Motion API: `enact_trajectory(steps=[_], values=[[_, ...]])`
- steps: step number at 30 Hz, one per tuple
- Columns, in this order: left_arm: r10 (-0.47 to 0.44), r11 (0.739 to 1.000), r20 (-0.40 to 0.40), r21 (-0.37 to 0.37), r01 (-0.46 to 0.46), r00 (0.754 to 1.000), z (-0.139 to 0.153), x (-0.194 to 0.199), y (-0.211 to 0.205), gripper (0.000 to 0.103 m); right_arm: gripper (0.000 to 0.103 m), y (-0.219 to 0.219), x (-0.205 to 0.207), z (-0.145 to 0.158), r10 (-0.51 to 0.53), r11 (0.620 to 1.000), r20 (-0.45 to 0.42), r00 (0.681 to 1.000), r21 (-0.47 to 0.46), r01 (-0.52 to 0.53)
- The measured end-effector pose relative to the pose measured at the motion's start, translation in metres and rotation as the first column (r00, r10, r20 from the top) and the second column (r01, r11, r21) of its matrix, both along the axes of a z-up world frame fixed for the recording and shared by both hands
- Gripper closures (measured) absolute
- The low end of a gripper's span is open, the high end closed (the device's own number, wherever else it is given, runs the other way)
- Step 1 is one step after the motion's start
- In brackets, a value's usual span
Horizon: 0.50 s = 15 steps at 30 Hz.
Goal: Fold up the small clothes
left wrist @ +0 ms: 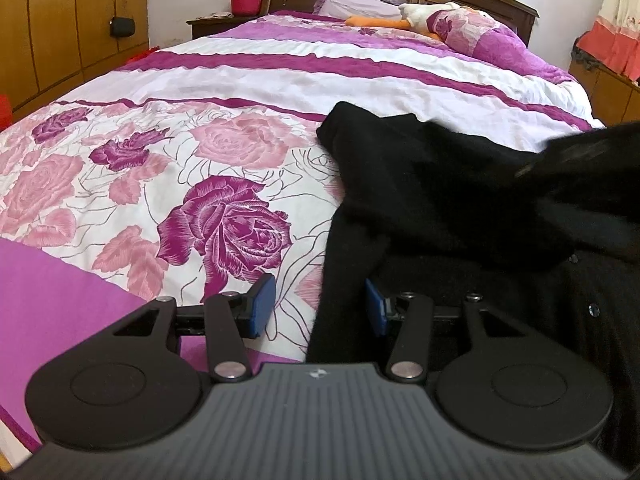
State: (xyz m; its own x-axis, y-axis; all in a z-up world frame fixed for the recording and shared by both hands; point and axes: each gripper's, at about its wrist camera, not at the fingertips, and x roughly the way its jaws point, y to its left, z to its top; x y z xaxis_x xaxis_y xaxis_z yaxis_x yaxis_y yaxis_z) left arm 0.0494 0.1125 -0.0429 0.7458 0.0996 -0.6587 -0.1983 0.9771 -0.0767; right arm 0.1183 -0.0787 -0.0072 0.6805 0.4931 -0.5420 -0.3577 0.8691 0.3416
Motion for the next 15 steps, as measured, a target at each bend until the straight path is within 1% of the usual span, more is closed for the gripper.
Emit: enact_trajectory(steps=[4, 7, 9, 11, 13, 15], values=[[0.014, 1.0, -0.004, -0.009, -0.014, 1.0, 0.0, 0.001, 0.001, 0.049, 0.09, -0.044, -0.008, 0.023, -0.074, 0.996, 0.058, 0.996, 0.058, 0.07], [0.022, 1.0, -0.003, -0.011, -0.022, 1.0, 0.0, 0.002, 0.0, 0.049, 0.09, -0.085, -0.009, 0.03, -0.147, 0.984, 0.073, 0.986, 0.109, 0.139], [0.023, 1.0, -0.004, -0.006, -0.023, 1.0, -0.001, 0.003, 0.0, 0.049, 0.09, -0.117, -0.007, 0.026, -0.205, 0.965, 0.043, 0.978, 0.174, 0.195], [0.024, 1.0, -0.006, 0.0, -0.024, 1.0, -0.002, 0.004, -0.001, 0.049, 0.09, -0.146, -0.004, 0.015, -0.281, 0.941, 0.001, 0.96, 0.2, 0.275], [0.025, 1.0, -0.004, 0.007, -0.025, 1.0, -0.003, 0.005, -0.002, 0.049, 0.09, -0.164, -0.001, 0.002, -0.323, 0.925, -0.034, 0.946, 0.197, 0.324], [0.027, 0.999, -0.001, 0.02, -0.027, 1.0, -0.004, 0.005, -0.004, 0.049, 0.09, -0.174, 0.0, -0.014, -0.353, 0.917, -0.065, 0.933, 0.175, 0.359]])
